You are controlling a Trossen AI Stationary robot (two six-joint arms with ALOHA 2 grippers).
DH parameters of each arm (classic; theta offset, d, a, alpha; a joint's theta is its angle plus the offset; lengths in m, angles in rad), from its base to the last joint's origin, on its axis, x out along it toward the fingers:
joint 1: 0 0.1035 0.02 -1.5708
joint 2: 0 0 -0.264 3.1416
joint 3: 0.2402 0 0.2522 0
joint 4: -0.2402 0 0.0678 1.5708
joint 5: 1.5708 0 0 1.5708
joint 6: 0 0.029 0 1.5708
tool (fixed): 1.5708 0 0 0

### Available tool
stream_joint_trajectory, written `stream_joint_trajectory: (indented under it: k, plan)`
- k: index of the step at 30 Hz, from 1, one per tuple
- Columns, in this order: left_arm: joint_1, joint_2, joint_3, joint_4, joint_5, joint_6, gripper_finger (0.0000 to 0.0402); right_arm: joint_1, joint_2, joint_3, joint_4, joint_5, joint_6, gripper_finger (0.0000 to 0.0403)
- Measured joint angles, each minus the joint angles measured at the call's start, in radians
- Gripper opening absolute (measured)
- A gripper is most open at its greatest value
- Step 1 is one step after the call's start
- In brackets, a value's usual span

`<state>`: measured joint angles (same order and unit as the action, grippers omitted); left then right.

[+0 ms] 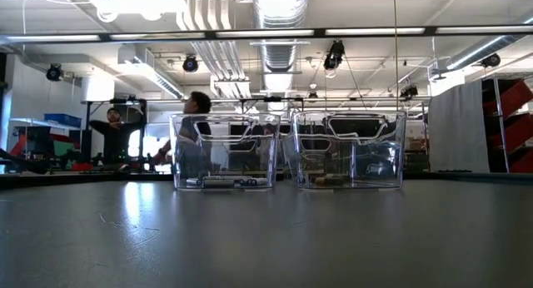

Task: Sort batteries
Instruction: Put the black battery into the right transparent bin

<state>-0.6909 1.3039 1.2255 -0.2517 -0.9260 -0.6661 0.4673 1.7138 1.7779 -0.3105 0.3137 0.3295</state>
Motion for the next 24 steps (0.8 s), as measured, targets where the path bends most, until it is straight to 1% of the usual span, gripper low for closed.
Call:
stream_joint_trajectory:
  k: [3,5,8,17,24]
  plan:
    - [0.021,-0.001,-0.005,0.120,0.030,0.104,0.0032,-0.014,-0.001,0.000,0.001,0.000,0.007,0.0260]
    - [0.030,-0.001,0.000,0.166,0.057,0.177,0.0032,-0.021,-0.008,0.000,-0.002,0.000,-0.001,0.0254]
    - [0.044,-0.002,0.005,0.217,0.097,0.235,0.0032,-0.037,-0.025,0.000,-0.002,0.000,-0.007,0.0246]
    - [0.056,0.014,0.002,0.301,0.159,0.290,0.0032,-0.072,-0.043,0.001,-0.057,0.007,-0.008,0.0226]
    - [0.059,0.033,0.002,0.324,0.167,0.291,0.0032,-0.084,-0.043,0.001,-0.083,0.026,-0.042,0.0231]
